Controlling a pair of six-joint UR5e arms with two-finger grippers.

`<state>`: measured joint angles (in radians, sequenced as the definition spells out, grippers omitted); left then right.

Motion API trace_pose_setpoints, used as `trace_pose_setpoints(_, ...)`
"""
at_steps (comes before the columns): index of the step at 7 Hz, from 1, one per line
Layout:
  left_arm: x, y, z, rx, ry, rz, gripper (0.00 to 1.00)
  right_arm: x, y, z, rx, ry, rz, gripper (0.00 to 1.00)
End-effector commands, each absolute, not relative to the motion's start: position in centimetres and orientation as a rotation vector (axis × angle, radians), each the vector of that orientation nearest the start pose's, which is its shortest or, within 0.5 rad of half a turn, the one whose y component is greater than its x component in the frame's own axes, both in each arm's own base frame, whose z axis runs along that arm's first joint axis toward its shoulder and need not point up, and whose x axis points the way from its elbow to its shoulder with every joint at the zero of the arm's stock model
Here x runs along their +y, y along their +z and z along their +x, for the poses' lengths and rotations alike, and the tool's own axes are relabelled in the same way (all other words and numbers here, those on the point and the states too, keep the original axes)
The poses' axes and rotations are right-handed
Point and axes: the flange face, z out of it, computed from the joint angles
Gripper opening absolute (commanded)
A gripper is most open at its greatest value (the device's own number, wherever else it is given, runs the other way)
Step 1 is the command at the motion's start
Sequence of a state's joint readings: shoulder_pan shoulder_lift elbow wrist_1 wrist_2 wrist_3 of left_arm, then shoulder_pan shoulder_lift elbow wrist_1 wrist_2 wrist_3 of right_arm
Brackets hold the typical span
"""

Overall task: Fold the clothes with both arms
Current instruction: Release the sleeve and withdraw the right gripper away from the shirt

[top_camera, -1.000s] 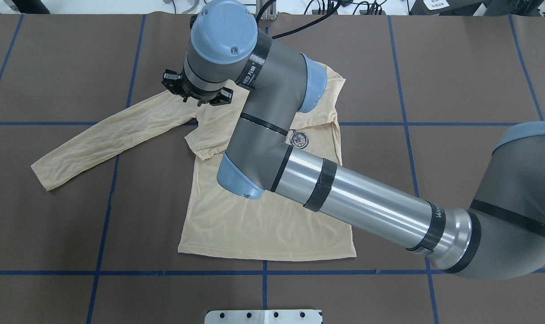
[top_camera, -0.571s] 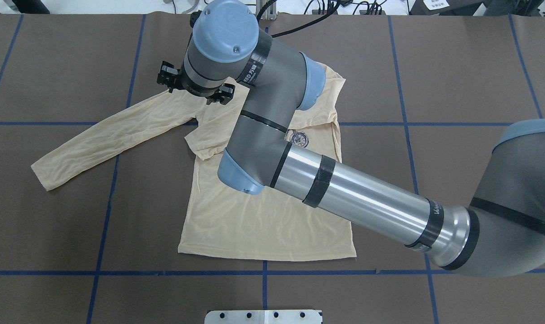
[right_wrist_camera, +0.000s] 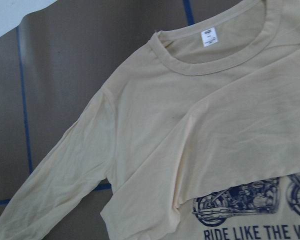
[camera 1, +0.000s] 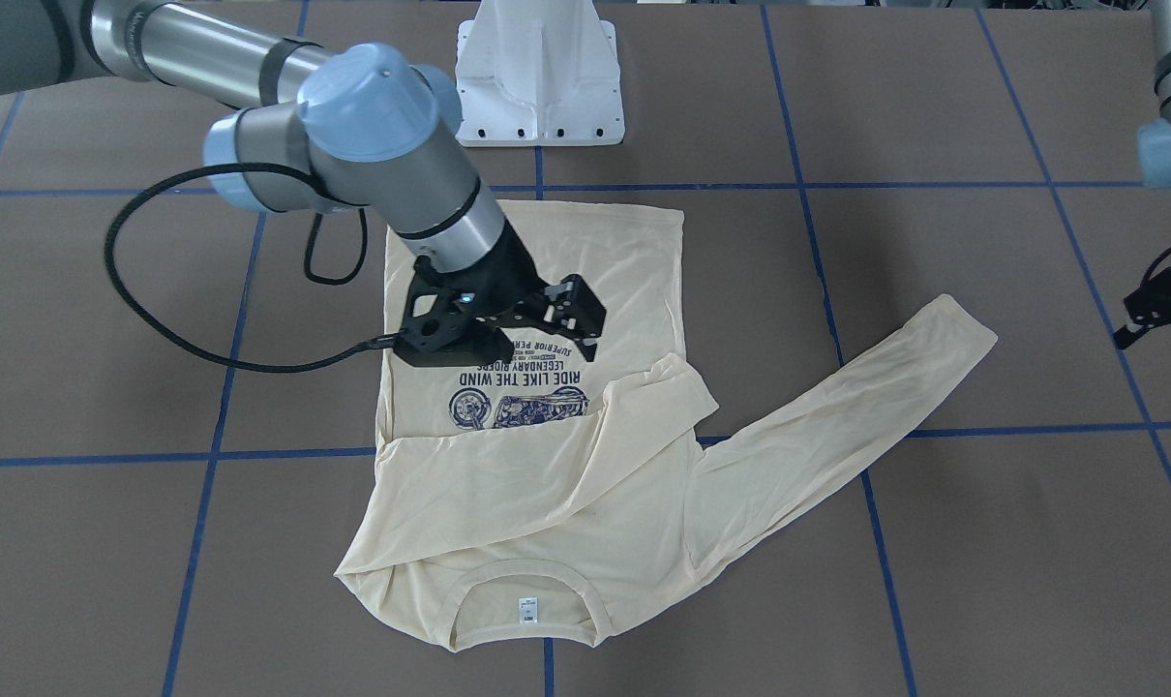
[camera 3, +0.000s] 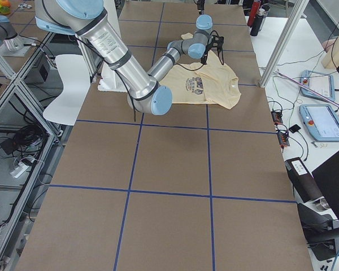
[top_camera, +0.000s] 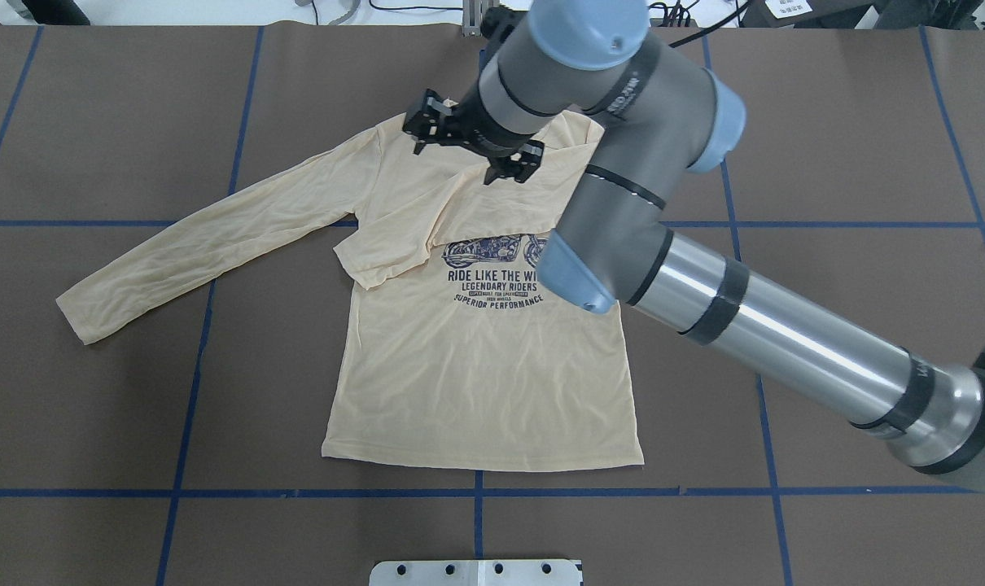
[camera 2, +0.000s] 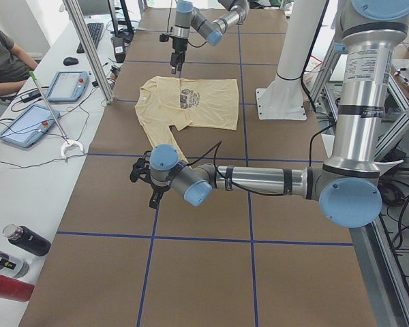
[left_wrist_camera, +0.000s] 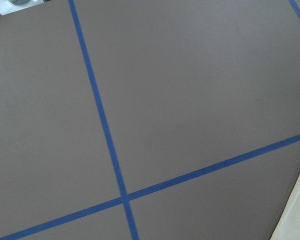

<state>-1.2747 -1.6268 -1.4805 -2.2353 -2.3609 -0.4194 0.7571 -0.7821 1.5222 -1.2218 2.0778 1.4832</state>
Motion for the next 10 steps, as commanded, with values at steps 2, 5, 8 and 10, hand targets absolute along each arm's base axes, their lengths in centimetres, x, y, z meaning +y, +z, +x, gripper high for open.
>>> trace_pose_setpoints(2,-50.4,62.3,17.7,0.968,0.186,0.132,0.98,-55.9,24.3,-39.7,-1.015,0.427,-0.059,0.91)
trace_pose_setpoints(5,-50.0,63.2,18.6,0.966,0.192,0.104,0.81,-54.5,30.5,-34.6,-0.967,0.438,-0.044,0.91)
trace_pose_setpoints(8,-50.1,63.4,19.2,0.963,0.199,0.096,0.65,-54.5,31.1,-34.0,-0.960,0.448,-0.043,0.91)
trace_pose_setpoints(10,-50.0,64.1,19.7,0.959,0.203,0.080,0.63,-54.4,31.5,-33.9,-0.956,0.450,-0.044,0.91)
